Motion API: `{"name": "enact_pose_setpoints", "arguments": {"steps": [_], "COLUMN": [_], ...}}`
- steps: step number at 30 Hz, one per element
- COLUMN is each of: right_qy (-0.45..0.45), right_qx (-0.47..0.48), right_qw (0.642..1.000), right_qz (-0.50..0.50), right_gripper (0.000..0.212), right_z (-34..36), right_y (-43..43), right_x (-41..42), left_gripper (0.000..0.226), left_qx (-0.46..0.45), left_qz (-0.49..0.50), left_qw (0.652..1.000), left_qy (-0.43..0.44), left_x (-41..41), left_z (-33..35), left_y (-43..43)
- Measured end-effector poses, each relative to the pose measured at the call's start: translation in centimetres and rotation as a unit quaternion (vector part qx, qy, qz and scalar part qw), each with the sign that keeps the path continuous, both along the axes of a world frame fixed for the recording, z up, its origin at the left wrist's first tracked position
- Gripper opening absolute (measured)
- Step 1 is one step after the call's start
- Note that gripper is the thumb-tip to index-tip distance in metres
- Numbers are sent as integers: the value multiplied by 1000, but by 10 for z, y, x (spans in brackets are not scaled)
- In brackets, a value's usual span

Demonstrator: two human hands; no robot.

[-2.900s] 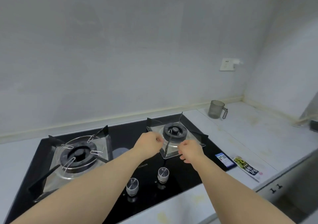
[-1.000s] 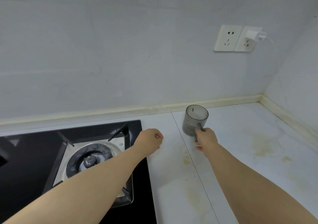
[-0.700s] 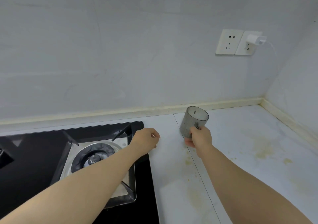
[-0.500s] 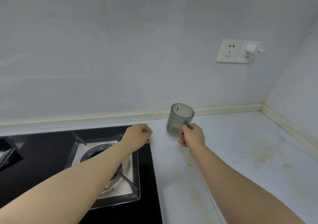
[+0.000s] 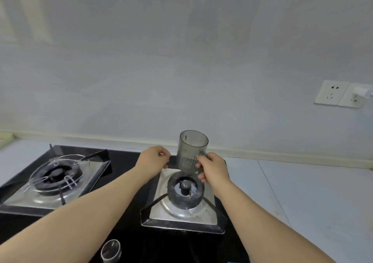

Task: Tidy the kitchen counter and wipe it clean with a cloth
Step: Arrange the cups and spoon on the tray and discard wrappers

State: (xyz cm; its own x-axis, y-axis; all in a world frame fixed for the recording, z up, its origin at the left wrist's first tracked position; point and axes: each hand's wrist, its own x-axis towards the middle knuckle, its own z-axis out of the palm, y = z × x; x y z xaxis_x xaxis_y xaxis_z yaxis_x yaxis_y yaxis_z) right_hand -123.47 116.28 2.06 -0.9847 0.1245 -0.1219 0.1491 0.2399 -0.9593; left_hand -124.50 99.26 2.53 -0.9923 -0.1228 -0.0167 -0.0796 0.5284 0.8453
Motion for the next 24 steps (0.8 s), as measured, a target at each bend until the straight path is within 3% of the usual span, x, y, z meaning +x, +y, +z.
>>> {"name": "enact_pose_setpoints", "arguments": {"steps": [12, 19, 24], "right_qy": [21, 4, -2], "right_qx": [24, -24, 19], "right_qw": [990, 973, 956], "right_qz": [141, 229, 291], "right_gripper": [19, 13, 22], "right_z": [14, 4, -3], "right_y": [-284, -433, -516], "right_x": [72, 122, 142], "left_gripper": [13, 15, 19], "left_qx": [-27, -18, 3], "left_qz": [134, 221, 294], "left_qw": [990, 975, 956], "left_qy": [44, 14, 1], "left_x": [119, 194, 236], "left_z": [22, 16, 6], "left_y": [-269, -399, -476]}}
